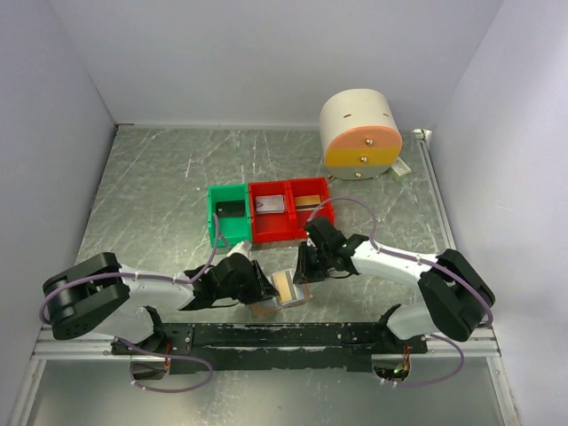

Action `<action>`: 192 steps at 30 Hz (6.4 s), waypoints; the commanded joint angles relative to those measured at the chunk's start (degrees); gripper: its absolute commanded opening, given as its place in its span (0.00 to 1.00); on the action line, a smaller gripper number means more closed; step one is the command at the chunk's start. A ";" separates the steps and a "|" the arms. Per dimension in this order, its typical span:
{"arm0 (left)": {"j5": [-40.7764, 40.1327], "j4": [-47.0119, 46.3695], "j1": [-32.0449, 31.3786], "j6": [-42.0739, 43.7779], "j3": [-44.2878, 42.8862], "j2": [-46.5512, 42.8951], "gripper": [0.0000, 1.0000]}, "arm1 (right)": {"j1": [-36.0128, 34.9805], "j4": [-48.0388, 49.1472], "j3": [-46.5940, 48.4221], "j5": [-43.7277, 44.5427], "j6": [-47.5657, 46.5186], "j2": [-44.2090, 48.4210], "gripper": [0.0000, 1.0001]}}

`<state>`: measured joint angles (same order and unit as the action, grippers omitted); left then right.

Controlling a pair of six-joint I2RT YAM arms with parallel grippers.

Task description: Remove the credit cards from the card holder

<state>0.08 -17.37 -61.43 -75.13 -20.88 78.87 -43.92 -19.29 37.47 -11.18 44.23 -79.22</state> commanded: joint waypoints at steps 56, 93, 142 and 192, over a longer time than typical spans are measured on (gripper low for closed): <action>3.76 -25.38 1.48 -5.78 6.60 8.48 0.24 | 2.50 6.02 -6.62 -6.79 -0.99 -2.42 0.17; 0.28 -10.06 1.66 -5.31 7.88 -0.48 0.07 | 2.44 5.19 -5.84 -4.64 -1.07 -1.67 0.19; 1.86 -47.78 1.66 -12.13 15.13 15.29 0.34 | 1.99 13.42 -10.19 -11.52 2.71 -5.88 0.22; 1.30 -64.39 1.66 -11.95 16.32 23.37 0.23 | 2.38 9.50 -7.21 -8.32 -1.53 -7.55 0.22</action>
<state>0.56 -69.89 -60.03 -86.74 -5.39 99.26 -41.47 -4.10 33.54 -24.60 44.38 -84.62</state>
